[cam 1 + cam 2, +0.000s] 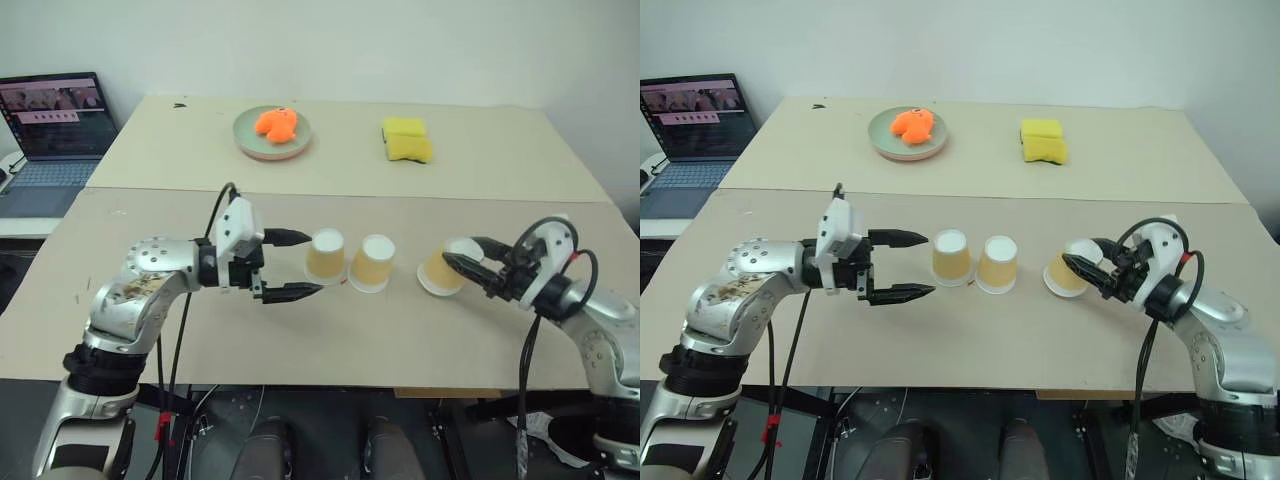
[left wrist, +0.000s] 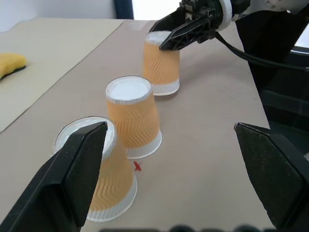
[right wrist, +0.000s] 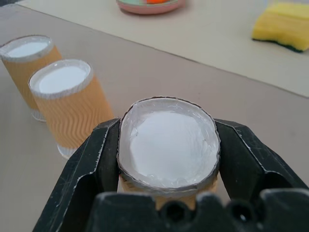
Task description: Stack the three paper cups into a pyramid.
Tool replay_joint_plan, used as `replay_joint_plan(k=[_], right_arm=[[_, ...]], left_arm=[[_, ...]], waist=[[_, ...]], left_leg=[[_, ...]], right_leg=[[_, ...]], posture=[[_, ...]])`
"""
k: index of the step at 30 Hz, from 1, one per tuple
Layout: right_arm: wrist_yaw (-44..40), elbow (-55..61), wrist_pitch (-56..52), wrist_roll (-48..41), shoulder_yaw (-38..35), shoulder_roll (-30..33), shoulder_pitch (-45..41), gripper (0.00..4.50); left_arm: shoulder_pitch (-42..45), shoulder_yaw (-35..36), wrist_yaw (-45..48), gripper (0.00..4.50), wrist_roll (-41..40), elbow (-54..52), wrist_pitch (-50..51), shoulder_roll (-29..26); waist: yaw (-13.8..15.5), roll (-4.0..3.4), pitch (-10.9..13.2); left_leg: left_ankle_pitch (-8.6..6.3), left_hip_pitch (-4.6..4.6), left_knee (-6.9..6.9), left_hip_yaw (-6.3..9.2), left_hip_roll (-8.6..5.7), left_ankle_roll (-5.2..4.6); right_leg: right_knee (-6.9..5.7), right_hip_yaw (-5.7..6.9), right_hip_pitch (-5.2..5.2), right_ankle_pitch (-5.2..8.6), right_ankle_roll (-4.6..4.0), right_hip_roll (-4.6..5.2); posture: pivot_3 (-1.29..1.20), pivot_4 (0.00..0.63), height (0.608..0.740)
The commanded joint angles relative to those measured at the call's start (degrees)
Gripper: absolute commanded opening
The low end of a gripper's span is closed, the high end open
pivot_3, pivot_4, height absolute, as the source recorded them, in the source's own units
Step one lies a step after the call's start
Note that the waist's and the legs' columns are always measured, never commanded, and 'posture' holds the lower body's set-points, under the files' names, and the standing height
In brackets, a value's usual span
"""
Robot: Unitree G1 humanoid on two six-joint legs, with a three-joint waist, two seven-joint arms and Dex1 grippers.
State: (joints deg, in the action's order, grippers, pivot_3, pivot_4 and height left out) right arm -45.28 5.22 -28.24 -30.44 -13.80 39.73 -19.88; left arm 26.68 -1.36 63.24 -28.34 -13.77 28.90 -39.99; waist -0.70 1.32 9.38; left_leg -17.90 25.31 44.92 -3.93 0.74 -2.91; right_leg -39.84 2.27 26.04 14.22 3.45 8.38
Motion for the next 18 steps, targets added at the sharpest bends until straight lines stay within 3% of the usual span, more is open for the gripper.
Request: replay_joint_plan(k=[1,9,13,18], right_arm=[[-3.0,-1.9,1.3,-0.2,1.6,1.6,-11.9,2.6],[-17.3,-10.1,0.4,0.9,12.5,0.9,-31.4,2.6],[-24.6,-10.2,1.2,2.3,18.8,-0.2,-32.5,2.6],[-28.1,-13.0,2.9,4.2,20.9,-1.6,-34.0,2.6]], left_arm=[[-2.2,2.6,0.1,4.5,0.1,-1.3,-0.7,-2.6],[-4.2,3.5,-3.4,4.5,-1.6,-5.0,0.7,-2.1],[-6.0,3.8,-4.8,4.5,-1.8,-6.9,0.6,-2.2],[-6.9,4.1,-6.4,4.5,-2.0,-7.7,0.5,-2.0]], waist=[[-0.4,-0.03,0.0],[0.3,-0.03,0.0],[0.1,-0.03,0.0],[0.2,-0.03,0.0]], left_leg=[[0.0,0.01,-0.01,-0.01,0.0,0.0],[0.12,0.25,-0.03,0.03,-0.02,0.21],[0.13,0.28,-0.03,0.03,-0.01,0.22],[0.14,0.28,-0.01,0.06,-0.01,0.25]], right_leg=[[-0.05,-0.02,0.04,0.0,0.0,0.01],[0.07,0.14,0.1,0.02,-0.03,0.05],[0.04,0.16,0.14,0.01,-0.02,0.06],[0.0,0.19,0.14,0.01,-0.02,0.07]], posture=[[0.0,0.15,0.673],[0.0,0.15,0.673],[0.0,0.15,0.673],[0.0,0.15,0.673]])
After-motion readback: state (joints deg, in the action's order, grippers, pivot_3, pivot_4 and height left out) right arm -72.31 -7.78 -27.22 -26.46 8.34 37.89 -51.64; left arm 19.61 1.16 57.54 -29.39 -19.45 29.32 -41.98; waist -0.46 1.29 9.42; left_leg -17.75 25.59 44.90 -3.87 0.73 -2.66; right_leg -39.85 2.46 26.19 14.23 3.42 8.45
